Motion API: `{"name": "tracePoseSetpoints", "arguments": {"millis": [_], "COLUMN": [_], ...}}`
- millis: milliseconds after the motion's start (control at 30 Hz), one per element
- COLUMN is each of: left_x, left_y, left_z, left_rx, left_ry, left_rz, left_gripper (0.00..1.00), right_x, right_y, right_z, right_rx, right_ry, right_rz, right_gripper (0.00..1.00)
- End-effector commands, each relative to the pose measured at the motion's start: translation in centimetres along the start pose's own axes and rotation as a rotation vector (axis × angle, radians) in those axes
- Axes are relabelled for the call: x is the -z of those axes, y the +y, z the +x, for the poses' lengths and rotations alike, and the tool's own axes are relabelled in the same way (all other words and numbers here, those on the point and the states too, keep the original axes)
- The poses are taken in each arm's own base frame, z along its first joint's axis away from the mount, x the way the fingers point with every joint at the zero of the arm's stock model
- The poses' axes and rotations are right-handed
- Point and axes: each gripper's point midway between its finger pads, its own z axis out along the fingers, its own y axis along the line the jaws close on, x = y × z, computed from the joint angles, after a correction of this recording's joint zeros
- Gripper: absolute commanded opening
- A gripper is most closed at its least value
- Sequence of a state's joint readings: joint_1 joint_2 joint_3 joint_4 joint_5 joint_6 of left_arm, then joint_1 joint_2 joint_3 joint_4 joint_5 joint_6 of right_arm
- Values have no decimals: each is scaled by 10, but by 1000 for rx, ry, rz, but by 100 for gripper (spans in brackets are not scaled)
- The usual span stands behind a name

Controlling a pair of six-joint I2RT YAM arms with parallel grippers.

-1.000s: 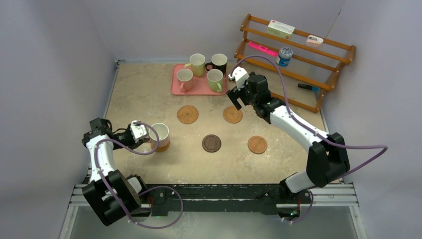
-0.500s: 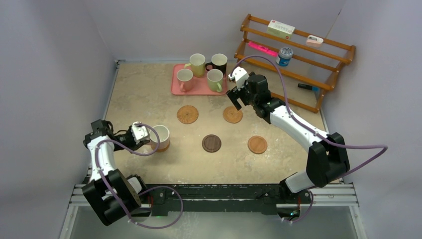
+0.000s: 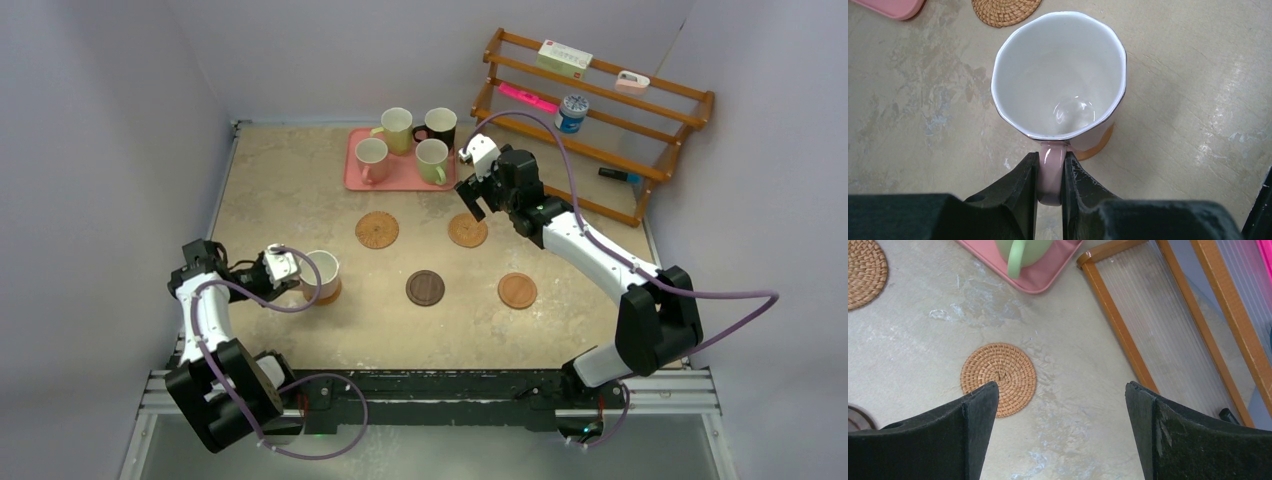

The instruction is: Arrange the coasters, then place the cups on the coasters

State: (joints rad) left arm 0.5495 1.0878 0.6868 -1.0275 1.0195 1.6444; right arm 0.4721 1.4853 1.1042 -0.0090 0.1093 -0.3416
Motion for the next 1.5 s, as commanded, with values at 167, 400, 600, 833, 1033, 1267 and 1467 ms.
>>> {"name": "tracePoseSetpoints", "arguments": {"millis": [167, 400, 600, 833, 1033, 1267, 1467], "left_x": [-1, 2, 4, 12, 24, 41, 67], "left_y": [8, 9, 8, 9, 19, 49, 88], "left_z": [-14, -14, -15, -19, -32, -54, -84], "left_rx": [-30, -38, -50, -78, -95, -36, 26], "left_ry": [-75, -54, -41, -6, 14, 3, -25], "left_rz": [-39, -52, -57, -75, -109, -193, -405], "left_gripper": [23, 35, 51, 69, 87, 91, 92], "right_x": [1, 3, 5, 6, -12, -51, -97], "right_y": [-1, -3, -4, -4, -11, -27, -43], "right_z": [-18, -21, -23, -23, -41, -96, -138], "right_rx": [3, 1, 2, 4, -12, -114, -204], "right_ry": [-46, -52, -60, -43, -17, -25, -39], "right_rz": [-5, 0, 1, -4, 3, 33, 79], "right_gripper": [98, 98, 98, 98, 98, 98, 98]}}
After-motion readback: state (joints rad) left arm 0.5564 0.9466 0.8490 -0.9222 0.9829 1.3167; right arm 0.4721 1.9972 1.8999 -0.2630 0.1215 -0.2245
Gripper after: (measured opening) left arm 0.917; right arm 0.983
